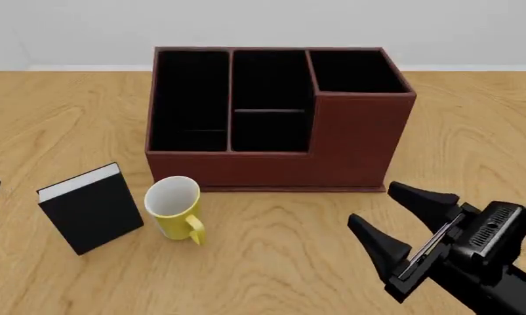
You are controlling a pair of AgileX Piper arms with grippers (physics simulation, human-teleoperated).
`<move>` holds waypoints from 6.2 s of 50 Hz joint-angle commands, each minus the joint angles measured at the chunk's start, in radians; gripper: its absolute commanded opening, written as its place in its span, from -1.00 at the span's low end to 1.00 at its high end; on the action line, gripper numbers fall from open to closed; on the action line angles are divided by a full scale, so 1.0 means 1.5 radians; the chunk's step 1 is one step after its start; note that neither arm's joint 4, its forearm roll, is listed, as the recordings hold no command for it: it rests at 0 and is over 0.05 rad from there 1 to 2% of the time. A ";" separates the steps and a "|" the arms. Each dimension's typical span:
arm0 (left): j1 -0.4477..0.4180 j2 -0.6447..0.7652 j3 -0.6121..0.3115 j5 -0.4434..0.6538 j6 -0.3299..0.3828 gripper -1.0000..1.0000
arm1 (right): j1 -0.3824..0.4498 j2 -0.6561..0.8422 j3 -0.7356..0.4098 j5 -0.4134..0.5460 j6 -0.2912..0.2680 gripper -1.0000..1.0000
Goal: Pick up the yellow and white mug and place it to the right of the caddy.
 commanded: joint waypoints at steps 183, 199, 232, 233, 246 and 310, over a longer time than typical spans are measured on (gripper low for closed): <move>0.053 0.000 -0.147 0.111 -0.007 1.00 | 0.206 0.781 -0.403 -0.265 -0.010 1.00; 0.061 0.000 -0.139 0.108 -0.010 1.00 | 0.212 0.784 -0.426 -0.243 -0.017 1.00; 0.063 0.000 -0.134 0.103 -0.011 1.00 | 0.208 0.777 -0.458 -0.196 -0.017 1.00; 0.062 0.000 -0.133 0.103 -0.010 1.00 | 0.209 0.780 -0.459 -0.198 -0.017 1.00; 0.064 0.000 -0.135 0.105 -0.009 1.00 | 0.216 0.810 -0.487 -0.197 -0.012 1.00; 0.073 0.000 -0.137 0.105 -0.012 1.00 | 0.232 0.667 -0.385 -0.190 -0.059 -1.00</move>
